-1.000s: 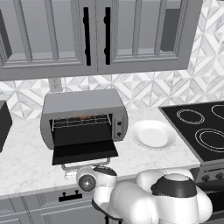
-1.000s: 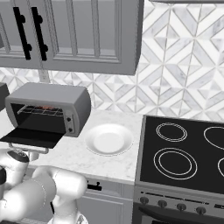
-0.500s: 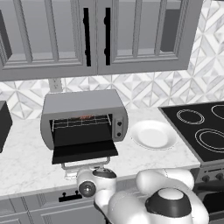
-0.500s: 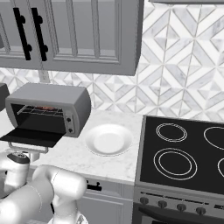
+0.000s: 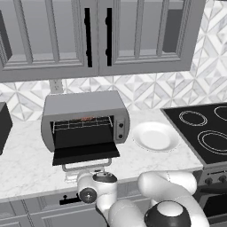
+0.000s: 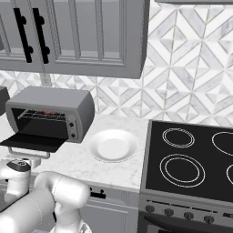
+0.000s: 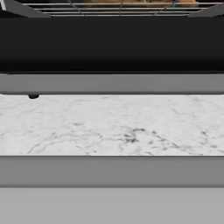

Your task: Pick up the kebab skewer and baguette bread, and place them inside the toaster oven. Close the toaster oven door and start by setting the timer.

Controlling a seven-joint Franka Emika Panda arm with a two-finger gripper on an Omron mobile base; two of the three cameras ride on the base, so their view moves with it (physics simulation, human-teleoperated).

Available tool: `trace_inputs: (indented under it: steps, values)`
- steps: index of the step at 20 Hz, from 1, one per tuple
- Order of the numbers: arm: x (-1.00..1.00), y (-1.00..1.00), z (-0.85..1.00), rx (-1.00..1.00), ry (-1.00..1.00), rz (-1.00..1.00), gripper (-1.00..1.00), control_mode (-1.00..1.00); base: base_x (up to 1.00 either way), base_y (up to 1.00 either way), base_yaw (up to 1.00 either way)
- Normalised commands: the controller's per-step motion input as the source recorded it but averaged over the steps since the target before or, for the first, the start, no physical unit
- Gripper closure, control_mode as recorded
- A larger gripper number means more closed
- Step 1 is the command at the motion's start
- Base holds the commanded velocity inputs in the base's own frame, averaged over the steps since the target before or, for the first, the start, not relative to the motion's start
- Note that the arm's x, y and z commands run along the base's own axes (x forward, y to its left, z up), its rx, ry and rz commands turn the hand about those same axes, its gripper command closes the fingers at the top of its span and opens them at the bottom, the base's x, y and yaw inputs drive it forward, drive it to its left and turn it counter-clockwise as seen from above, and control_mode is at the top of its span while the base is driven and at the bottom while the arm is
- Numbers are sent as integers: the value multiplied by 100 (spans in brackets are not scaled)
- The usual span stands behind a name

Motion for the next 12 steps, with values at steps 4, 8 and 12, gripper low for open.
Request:
trace_inputs:
  steps: [4, 8, 12]
  values:
    - [24, 0, 40, 0, -2, 0, -100, -100, 0, 0, 0]
    - [27, 0, 40, 0, -1, 0, -100, -100, 0, 0, 0]
    - [24, 0, 45, 0, -1, 0, -100, -100, 0, 0, 0]
